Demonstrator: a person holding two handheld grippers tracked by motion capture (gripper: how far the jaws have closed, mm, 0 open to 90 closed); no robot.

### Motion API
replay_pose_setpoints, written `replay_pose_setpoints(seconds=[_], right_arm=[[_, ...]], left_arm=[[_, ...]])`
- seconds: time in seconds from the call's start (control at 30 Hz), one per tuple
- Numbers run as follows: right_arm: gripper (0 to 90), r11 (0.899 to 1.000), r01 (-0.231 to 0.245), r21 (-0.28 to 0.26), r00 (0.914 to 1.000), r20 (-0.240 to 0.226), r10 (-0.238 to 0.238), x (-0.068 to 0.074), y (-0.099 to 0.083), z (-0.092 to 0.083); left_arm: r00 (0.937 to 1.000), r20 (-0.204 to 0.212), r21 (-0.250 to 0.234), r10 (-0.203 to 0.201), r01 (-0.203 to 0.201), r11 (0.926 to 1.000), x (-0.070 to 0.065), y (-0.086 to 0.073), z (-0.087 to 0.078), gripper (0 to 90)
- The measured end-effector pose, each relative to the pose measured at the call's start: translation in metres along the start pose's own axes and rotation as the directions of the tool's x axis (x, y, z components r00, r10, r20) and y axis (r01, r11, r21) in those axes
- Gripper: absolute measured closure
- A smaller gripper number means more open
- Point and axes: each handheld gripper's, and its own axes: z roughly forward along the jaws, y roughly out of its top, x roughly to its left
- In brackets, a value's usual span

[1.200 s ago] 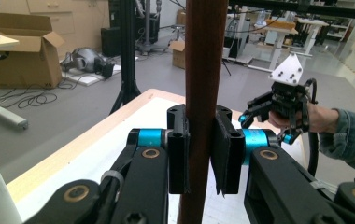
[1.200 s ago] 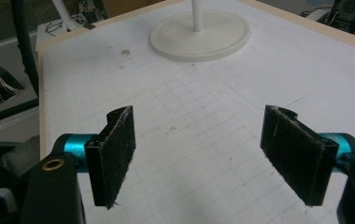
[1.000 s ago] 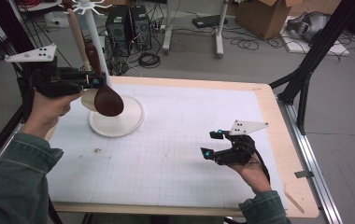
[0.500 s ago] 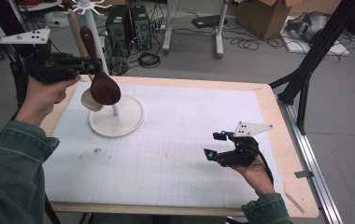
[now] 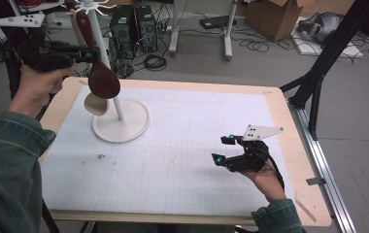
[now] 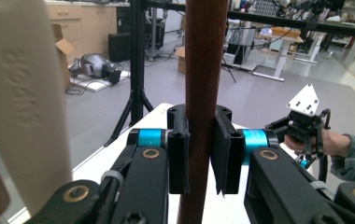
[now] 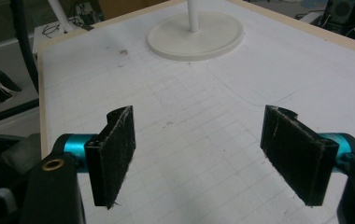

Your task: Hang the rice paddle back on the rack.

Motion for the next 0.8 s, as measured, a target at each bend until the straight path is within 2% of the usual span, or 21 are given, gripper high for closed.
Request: replay_pose_setpoints(seconds=[0.23,0.4,0.6,0.8], right_arm=[[25.9,1.000,-0.005,0.004,0.9999,-0.010,0.005,-0.001,0.003,0.004],[25.9,1.000,-0.005,0.000,0.9999,-0.012,0.005,-0.003,0.004,0.007],[25.9,1.000,-0.009,-0.001,0.9999,-0.013,0.009,-0.003,0.005,0.009],[25.8,1.000,-0.003,-0.005,0.9999,-0.017,0.003,-0.003,0.007,0.011]], left_arm=[[0.9996,0.025,-0.014,-0.013,0.013,0.9998,0.010,0.001,0.000,77.7],[0.9994,0.022,-0.015,-0.026,0.027,0.9995,0.017,0.000,0.001,77.7],[0.9991,0.022,-0.027,-0.037,0.037,0.9990,0.020,-0.001,0.001,77.7],[0.9987,0.015,-0.018,-0.048,0.048,0.9987,0.022,-0.002,0.004,77.7]])
